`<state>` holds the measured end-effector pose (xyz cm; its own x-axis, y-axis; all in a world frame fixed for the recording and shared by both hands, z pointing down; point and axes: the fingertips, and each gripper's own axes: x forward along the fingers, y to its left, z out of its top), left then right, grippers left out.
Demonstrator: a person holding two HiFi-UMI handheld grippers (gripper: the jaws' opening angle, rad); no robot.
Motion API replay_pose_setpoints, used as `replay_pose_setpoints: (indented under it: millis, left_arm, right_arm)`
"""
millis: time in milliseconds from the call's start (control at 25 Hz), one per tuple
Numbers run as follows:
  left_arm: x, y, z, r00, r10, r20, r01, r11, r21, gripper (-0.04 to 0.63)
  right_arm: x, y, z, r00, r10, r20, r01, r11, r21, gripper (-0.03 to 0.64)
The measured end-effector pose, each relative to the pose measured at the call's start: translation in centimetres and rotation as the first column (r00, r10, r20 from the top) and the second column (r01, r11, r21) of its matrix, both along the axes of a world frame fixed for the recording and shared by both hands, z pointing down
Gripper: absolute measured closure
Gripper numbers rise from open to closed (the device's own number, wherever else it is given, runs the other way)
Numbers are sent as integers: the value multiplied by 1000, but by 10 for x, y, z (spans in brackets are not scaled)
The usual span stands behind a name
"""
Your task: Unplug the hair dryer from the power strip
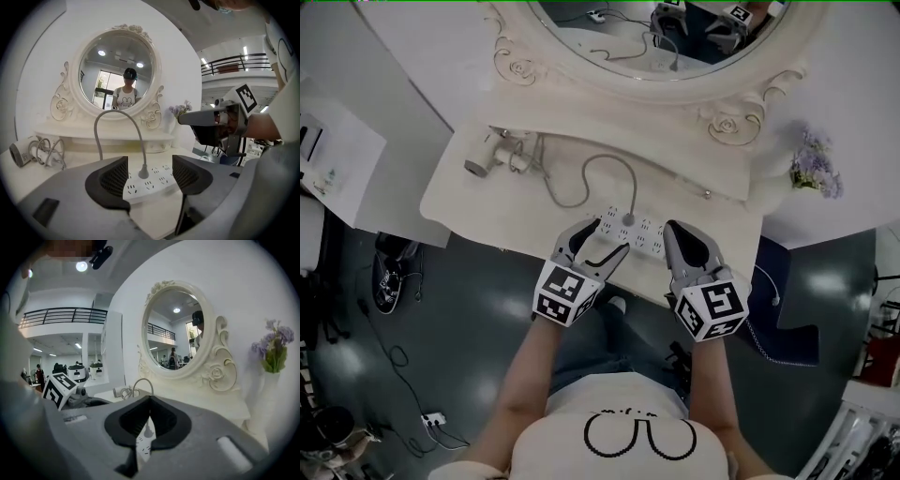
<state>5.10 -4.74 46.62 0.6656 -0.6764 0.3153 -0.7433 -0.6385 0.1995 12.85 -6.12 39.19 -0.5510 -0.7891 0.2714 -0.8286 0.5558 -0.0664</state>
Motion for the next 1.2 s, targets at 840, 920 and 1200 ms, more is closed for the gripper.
replay_pose_setpoints:
  millis: [840,920,1200]
  left_arm:
    - [14,-34,91,938,260,229,-229,961,-152,306]
    - [17,-38,87,944,254,213,-227,963,-143,305]
    - [26,-42,96,924,281,259,-255,958,-129,307]
  right_arm:
    - [-47,-40,73,994,-111,-14,105,971,-216,499]
    - [-53,-45,79,992,-122,-23,114,967,-229,498]
    - [-62,-57,94,983,-175,-55,153,949,-277,499]
